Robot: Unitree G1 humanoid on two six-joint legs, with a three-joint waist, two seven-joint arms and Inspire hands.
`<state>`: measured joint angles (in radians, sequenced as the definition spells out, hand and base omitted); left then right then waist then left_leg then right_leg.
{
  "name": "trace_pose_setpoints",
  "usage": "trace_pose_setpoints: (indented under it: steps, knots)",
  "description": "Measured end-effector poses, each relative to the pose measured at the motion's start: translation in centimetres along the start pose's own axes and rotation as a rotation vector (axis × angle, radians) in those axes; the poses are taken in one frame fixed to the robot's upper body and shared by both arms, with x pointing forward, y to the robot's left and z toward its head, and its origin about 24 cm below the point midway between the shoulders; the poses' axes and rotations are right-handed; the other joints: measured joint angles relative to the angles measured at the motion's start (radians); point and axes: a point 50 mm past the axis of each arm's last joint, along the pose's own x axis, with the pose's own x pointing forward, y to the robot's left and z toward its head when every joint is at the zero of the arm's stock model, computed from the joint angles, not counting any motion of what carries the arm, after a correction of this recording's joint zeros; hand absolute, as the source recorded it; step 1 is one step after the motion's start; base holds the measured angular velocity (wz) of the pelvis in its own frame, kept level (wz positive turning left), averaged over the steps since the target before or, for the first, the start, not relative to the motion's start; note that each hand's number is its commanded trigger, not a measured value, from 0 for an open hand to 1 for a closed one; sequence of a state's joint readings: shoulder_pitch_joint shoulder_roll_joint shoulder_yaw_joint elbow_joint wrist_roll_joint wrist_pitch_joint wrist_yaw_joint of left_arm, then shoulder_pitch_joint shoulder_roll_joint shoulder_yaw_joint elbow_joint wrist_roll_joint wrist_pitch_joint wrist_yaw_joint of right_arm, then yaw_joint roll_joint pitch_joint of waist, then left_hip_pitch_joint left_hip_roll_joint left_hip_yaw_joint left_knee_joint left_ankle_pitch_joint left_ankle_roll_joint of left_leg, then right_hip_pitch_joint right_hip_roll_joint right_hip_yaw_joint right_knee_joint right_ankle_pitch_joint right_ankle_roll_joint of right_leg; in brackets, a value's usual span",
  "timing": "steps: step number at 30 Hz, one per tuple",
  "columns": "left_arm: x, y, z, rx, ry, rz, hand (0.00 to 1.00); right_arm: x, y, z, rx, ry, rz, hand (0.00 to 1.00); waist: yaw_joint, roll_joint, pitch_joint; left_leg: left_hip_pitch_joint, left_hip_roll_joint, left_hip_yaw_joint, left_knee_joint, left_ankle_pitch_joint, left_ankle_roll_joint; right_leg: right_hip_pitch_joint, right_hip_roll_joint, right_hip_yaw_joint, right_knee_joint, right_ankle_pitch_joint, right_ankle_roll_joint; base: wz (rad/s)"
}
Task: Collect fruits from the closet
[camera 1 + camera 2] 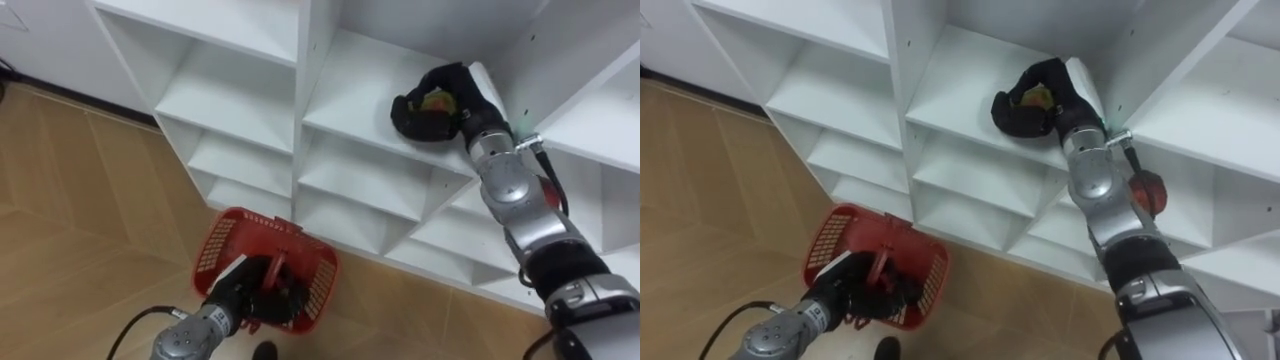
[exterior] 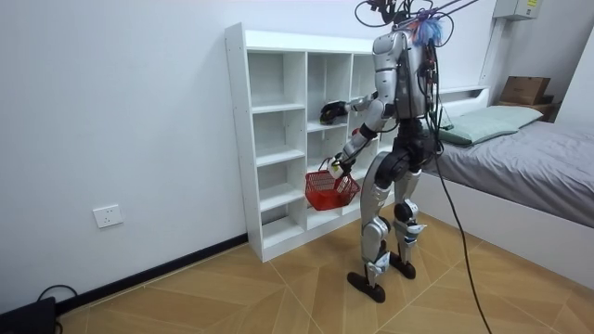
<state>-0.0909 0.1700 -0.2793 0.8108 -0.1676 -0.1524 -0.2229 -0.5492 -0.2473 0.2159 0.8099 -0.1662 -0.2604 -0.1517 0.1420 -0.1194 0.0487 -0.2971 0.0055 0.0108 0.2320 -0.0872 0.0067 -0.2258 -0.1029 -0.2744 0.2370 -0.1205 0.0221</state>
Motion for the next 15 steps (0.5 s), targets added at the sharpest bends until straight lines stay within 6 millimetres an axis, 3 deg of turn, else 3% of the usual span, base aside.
trace_pose_setpoints:
  steps: [4, 12, 15]
  knots:
    - [0.0, -0.1, 0.0, -0.003, -0.002, -0.004, 1.00, -1.5, 1.1, -0.4, 0.010, -0.018, 0.029, 1.00, -0.005, 0.007, -0.0032, 0.010, 0.001, 0.003, 0.002, -0.001, 0.000, 0.012, 0.000, -0.001, -0.001, 0.000, 0.000, -0.02]
    - [0.4, -0.9, 1.0, -0.055, -0.061, -0.002, 1.00, -5.5, 3.9, -1.4, 0.081, -0.042, 0.119, 1.00, -0.033, 0.056, -0.0300, 0.030, 0.007, 0.030, -0.002, -0.002, 0.000, 0.014, 0.005, 0.030, 0.003, 0.005, -0.002, -0.10]
    - [0.4, -1.0, 1.4, -0.090, -0.089, -0.001, 1.00, -6.9, 5.2, -2.6, 0.079, 0.005, 0.193, 1.00, -0.056, 0.063, -0.0309, 0.034, 0.010, 0.035, 0.000, -0.002, 0.000, 0.014, 0.007, 0.036, 0.004, 0.007, -0.004, -0.09]
